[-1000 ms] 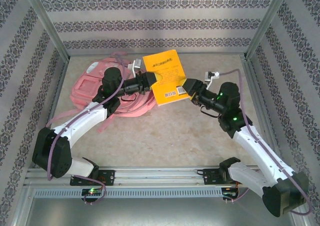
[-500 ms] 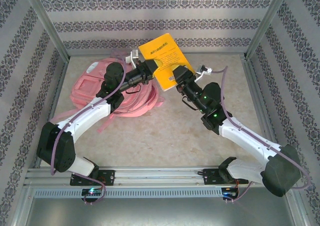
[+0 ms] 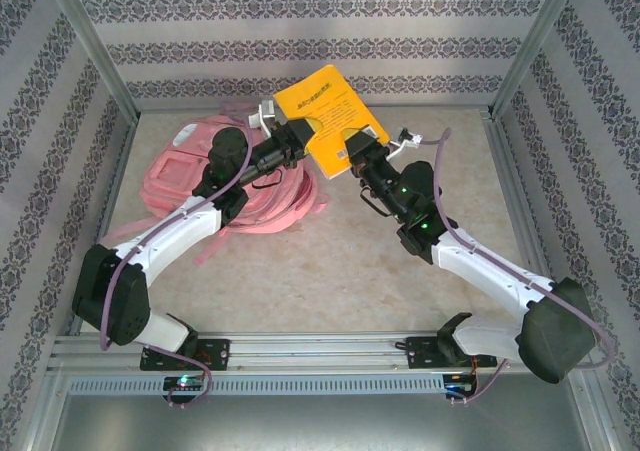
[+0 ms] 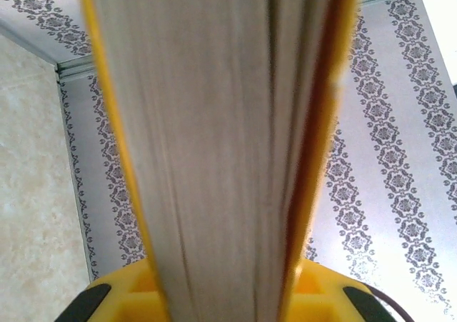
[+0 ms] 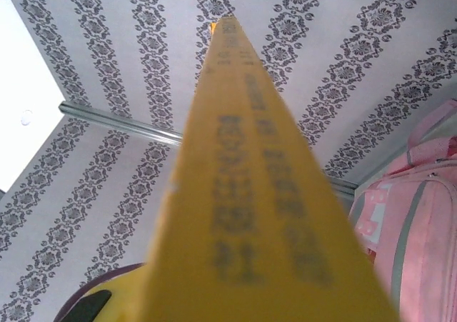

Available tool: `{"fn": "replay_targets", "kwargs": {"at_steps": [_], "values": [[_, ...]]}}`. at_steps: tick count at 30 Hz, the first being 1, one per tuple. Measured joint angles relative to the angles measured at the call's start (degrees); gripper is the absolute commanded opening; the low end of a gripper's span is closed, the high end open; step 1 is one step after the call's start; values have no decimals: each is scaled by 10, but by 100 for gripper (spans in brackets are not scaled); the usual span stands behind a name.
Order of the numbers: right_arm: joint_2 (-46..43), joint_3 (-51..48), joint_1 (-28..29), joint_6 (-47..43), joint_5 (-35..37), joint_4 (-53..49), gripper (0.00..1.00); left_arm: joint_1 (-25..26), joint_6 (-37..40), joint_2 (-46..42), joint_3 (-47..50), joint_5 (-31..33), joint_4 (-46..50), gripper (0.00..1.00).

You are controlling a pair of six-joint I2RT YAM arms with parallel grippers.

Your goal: Pack books, pencil case, and school supplies into a backpack

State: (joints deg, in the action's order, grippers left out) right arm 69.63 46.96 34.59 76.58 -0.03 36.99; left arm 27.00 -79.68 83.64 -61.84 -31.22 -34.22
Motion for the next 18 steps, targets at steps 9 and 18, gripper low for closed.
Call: {"fn": "replay_targets", "kwargs": {"at_steps": [9, 18], "values": [[-140, -57, -80, -71, -33, -210, 0, -19, 130, -40, -11, 7, 250, 55], [-236, -72, -128, -200, -85, -452, 0, 5, 412, 38, -252, 192, 683, 61]]}}
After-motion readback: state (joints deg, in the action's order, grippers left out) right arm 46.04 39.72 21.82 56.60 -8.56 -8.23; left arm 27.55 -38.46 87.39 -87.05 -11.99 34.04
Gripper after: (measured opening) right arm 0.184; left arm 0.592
